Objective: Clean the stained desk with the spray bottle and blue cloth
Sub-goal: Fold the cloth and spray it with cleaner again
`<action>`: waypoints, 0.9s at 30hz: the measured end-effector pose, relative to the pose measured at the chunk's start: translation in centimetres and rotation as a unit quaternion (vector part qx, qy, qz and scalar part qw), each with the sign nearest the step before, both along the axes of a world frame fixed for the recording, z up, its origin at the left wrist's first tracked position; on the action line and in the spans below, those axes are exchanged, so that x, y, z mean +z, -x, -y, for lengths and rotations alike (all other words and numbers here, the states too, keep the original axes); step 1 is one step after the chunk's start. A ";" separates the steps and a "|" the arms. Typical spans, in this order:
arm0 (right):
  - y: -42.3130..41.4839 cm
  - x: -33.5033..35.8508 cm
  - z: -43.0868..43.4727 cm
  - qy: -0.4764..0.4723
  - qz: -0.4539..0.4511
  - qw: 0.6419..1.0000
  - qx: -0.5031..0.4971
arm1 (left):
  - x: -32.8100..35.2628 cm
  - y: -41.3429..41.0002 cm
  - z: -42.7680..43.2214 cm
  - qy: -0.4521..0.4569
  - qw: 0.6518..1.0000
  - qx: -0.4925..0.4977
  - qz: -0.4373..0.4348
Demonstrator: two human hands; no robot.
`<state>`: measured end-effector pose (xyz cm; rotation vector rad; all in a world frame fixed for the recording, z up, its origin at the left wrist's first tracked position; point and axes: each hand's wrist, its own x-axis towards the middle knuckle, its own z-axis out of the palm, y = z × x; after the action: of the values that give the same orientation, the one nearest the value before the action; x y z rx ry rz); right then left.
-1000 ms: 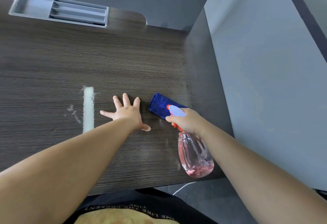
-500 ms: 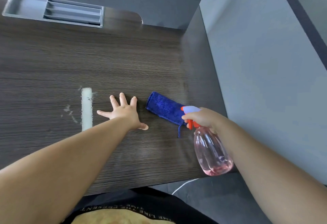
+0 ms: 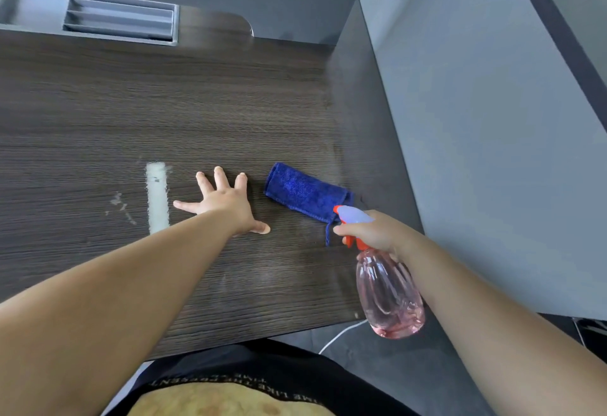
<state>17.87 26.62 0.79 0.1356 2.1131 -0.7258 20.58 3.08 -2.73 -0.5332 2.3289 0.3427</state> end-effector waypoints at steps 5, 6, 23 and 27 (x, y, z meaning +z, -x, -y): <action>-0.8 -1.3 2.5 0.006 0.008 1.000 -0.008 | -0.1 -0.1 0.0 0.001 1.000 0.000 -0.001; -0.8 -1.3 3.1 0.014 0.005 1.000 -0.008 | -0.1 0.0 0.0 0.000 1.000 0.001 -0.002; 0.1 2.4 -3.8 0.189 -0.196 0.946 -0.176 | 0.7 1.6 -0.2 -0.007 0.999 -0.028 -0.043; 1.7 2.8 -4.2 0.214 -0.341 0.894 -0.196 | 0.4 3.4 -0.4 -0.015 0.999 -0.046 -0.021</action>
<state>16.13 30.86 3.61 0.0680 2.5353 -1.6599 17.22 3.51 -2.30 -0.4066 2.3753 0.3490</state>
